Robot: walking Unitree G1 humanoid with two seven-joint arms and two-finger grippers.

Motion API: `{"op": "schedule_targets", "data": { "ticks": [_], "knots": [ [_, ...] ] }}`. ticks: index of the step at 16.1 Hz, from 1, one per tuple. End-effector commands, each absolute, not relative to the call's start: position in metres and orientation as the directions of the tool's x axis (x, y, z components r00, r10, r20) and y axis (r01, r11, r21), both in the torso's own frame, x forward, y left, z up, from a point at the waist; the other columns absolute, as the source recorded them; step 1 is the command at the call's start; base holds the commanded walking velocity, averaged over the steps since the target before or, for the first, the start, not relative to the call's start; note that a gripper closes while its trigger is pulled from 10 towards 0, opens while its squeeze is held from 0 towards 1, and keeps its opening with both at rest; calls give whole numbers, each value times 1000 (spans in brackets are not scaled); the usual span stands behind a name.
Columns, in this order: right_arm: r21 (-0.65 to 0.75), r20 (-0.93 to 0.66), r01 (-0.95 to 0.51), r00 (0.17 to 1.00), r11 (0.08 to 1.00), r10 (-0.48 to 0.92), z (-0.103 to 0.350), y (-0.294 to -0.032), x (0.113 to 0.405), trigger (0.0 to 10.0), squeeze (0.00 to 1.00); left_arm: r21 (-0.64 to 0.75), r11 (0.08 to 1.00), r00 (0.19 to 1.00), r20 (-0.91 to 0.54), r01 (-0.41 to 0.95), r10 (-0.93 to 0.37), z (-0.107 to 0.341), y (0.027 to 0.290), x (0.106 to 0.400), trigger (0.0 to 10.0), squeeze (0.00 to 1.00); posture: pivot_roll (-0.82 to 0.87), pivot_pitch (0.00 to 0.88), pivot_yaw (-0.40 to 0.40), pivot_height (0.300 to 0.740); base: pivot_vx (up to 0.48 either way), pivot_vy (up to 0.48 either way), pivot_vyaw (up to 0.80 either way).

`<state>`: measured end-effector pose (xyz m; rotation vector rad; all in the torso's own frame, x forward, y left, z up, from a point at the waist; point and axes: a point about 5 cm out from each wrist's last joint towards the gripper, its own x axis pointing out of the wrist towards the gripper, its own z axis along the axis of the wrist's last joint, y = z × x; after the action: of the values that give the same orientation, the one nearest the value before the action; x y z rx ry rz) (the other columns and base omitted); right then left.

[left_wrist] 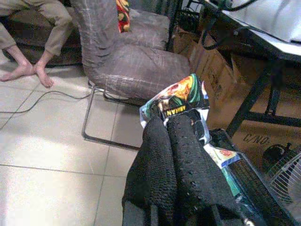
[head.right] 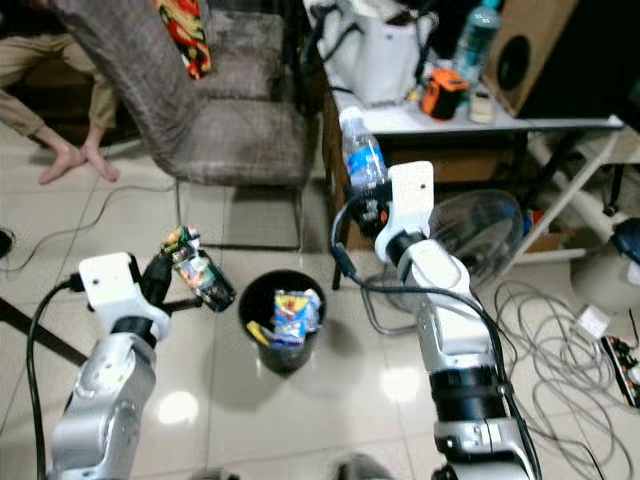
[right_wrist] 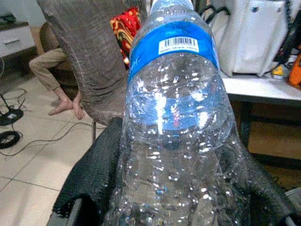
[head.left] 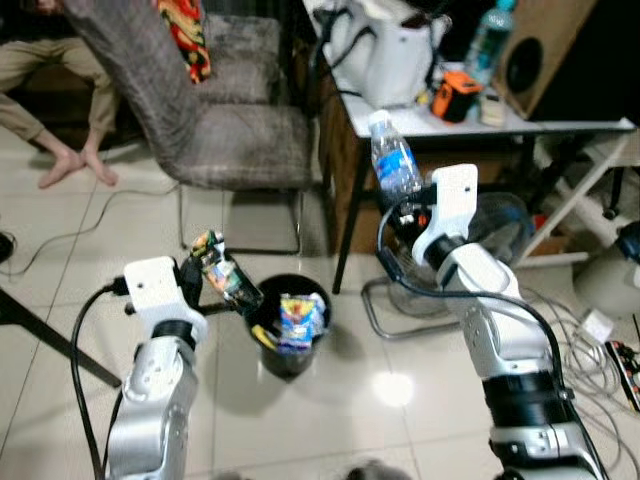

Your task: Picking trash to rubbish bin

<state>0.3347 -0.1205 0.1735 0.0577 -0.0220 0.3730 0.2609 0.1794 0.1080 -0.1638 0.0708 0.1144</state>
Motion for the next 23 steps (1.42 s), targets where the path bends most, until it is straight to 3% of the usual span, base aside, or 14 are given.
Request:
{"op": "schedule_targets", "data": {
  "ticks": [1,15,23],
  "knots": [
    [52,32,-340,940,939,339,173,-129,334,10000,0,-175,978,991,-88,-115,101,106,175,260,10000,0,-60,125,-53,740,0,0,0],
    [39,40,-373,927,927,372,174,-125,331,10000,0,-170,977,990,-83,-128,115,105,177,261,10000,0,-62,129,-56,740,0,0,0],
    [43,34,-347,938,937,346,172,-127,333,10000,0,-181,981,996,-64,-72,61,106,172,260,10000,0,-63,130,-51,740,68,0,0]
  ]
}}
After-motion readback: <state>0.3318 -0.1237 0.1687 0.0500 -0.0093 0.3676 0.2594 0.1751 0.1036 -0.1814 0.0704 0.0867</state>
